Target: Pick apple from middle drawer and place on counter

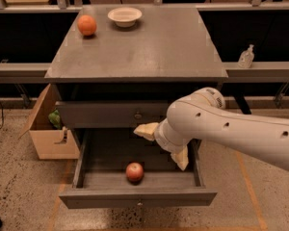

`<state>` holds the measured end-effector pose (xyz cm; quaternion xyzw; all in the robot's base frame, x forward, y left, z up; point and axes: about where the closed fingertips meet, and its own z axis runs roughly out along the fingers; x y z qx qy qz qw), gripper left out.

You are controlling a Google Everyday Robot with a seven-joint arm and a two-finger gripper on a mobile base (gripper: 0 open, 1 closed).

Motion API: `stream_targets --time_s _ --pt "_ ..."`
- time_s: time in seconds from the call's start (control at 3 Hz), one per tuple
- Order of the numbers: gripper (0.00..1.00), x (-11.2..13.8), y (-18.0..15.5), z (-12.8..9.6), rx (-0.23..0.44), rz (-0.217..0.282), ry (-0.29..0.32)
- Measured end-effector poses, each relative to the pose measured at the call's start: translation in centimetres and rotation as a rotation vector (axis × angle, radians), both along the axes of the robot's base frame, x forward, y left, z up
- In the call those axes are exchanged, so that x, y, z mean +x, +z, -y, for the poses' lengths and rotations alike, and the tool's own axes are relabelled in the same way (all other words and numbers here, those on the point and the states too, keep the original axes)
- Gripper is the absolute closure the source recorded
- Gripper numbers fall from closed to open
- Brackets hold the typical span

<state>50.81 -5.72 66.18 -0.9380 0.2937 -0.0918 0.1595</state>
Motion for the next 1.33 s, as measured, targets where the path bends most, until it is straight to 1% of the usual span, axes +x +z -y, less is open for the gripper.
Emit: stream_targets --time_s 0.33,0.67,1.0,1.33 --pt "0.0 2.1 -4.4 -3.4 0.047 -0.033 0.128" --pt "0.0 2.4 -9.4 -6.9 0.083 -0.09 0.232" --pt "0.0 2.5 -14.2 -9.4 0.09 -0.119 0.301" --pt "0.0 2.5 -18.1 -11.5 0.064 -0.104 0.337"
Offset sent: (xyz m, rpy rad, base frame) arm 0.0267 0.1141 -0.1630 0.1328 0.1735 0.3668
